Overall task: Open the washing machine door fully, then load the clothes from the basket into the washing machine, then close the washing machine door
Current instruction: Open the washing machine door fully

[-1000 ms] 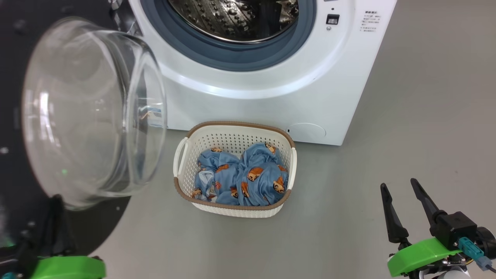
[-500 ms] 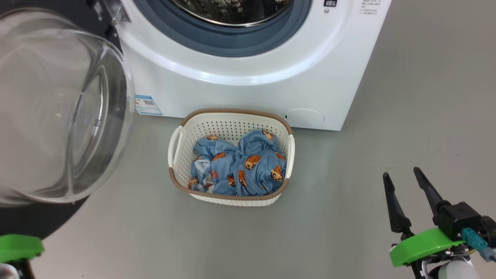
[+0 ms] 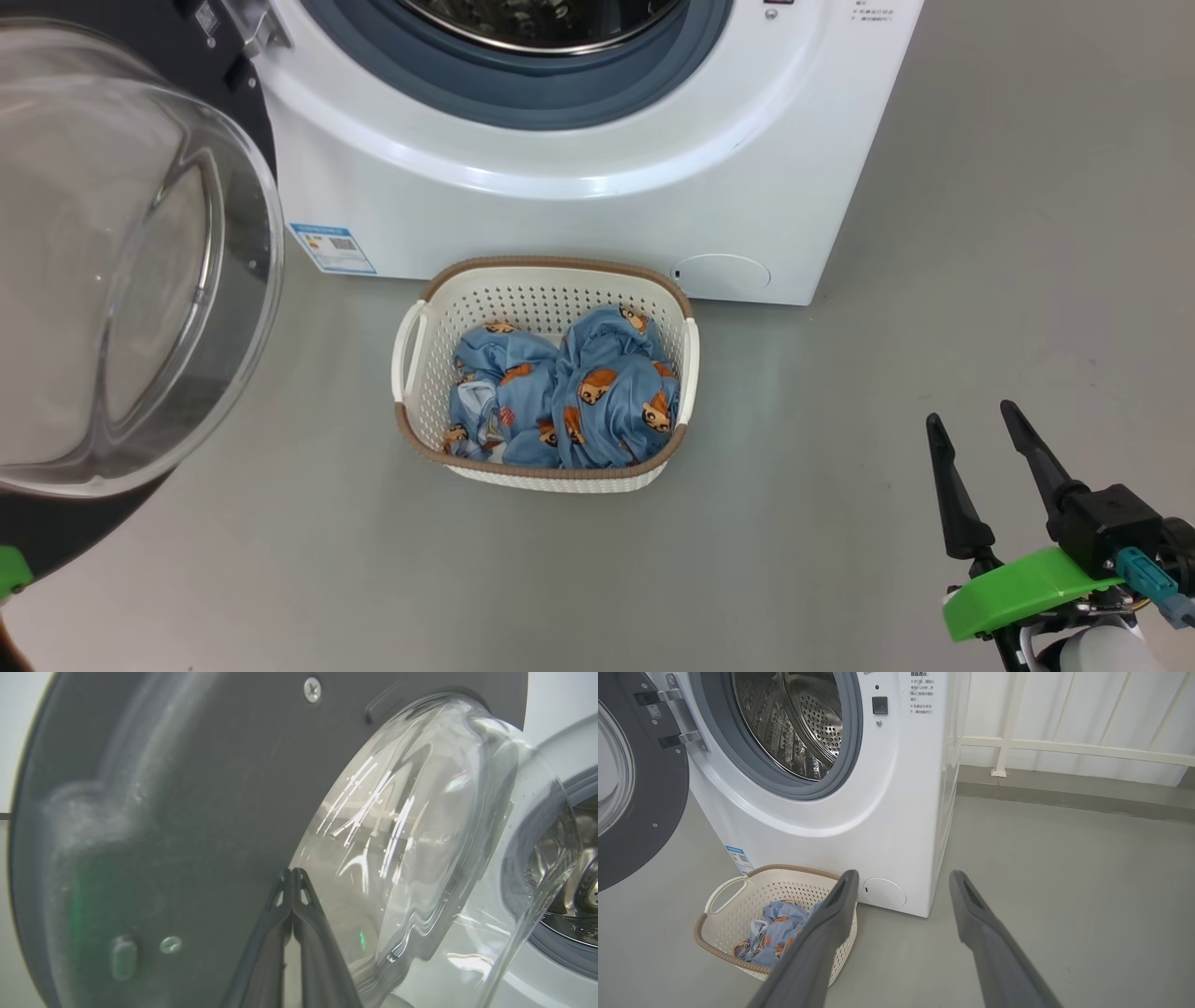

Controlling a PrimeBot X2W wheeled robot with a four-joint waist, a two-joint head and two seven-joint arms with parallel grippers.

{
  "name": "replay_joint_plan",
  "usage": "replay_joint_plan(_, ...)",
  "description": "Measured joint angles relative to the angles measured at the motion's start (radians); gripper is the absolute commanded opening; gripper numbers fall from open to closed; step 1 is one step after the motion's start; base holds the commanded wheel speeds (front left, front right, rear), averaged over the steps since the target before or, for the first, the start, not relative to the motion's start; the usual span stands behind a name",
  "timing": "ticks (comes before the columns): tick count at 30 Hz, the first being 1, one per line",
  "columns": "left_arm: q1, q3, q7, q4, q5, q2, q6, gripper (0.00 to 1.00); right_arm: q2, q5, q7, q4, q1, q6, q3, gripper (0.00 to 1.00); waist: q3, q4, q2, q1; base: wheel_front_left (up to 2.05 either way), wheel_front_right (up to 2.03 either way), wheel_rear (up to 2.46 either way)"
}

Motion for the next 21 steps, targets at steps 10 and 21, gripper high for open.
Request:
replay_joint_plan(10,0.0,0.043,0.0,0.042,0.033,0.013,-0.017,0.0,0.005,0.001,0.0,0.011,0.0,0.0,0.0,1.0,-0.029,-0.002,0.0,0.0,0.0,0.0,0.0)
replay_joint_plan(21,0.009,0.047,0.0,-0.024,0.067,0.007,-0.04,0.0,0.007,0.008,0.0,0.012,0.002,0.0,-0.001,1.0,-0.049,-0.01,0.0,0.0,0.0,0.0,0.0)
